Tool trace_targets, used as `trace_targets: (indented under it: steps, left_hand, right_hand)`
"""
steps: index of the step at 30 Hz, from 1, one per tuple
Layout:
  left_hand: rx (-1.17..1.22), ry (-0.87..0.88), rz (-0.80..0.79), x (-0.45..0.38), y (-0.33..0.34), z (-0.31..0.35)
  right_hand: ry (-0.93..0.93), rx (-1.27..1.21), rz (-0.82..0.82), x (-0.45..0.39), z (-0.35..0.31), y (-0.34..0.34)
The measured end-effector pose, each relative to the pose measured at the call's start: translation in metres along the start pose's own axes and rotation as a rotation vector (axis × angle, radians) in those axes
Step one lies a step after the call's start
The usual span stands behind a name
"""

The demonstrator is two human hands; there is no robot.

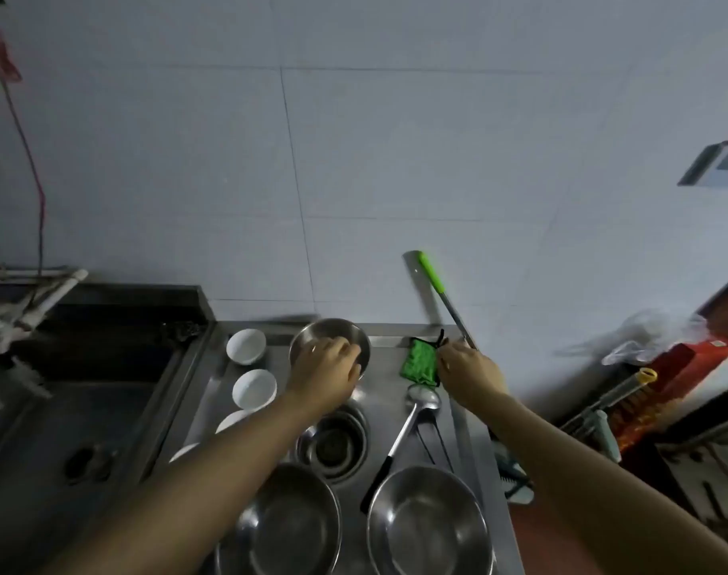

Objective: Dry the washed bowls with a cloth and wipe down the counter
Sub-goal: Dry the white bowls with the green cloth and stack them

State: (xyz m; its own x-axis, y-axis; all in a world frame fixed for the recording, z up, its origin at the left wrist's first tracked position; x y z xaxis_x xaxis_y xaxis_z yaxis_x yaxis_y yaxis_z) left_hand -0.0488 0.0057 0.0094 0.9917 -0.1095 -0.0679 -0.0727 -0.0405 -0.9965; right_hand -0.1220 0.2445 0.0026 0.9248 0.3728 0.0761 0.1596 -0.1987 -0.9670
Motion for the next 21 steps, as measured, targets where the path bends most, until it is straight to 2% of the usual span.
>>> trace_targets:
  steps: [4,12,21]
  left_hand:
    - [0.022,0.031,0.01,-0.011,0.019,0.004]
    - [0.074,0.149,-0.099,-0.049,0.072,0.009]
    - [0.078,0.113,-0.292,-0.096,0.154,0.01]
  right_hand:
    - [0.041,-0.014,-0.077,-0.016,0.005,0.019]
    - [0.137,-0.059,-0.13,-0.044,0.012,0.066]
    - [0.134,-0.058,-0.233,-0.105,0.036,0.139]
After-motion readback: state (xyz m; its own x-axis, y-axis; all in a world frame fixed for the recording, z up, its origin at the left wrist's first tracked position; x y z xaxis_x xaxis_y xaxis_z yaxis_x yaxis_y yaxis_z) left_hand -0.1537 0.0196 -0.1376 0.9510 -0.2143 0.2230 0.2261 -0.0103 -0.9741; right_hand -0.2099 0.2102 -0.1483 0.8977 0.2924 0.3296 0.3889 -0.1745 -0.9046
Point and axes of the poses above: each hand's wrist, its own x-axis away from the middle knuckle, its own y-axis out of the palm, z = x × y, the point moved 5 cm from there along -x, towards the middle knuckle, and after that the axes turned 7 degrees about -z, right-handed, at the moved point
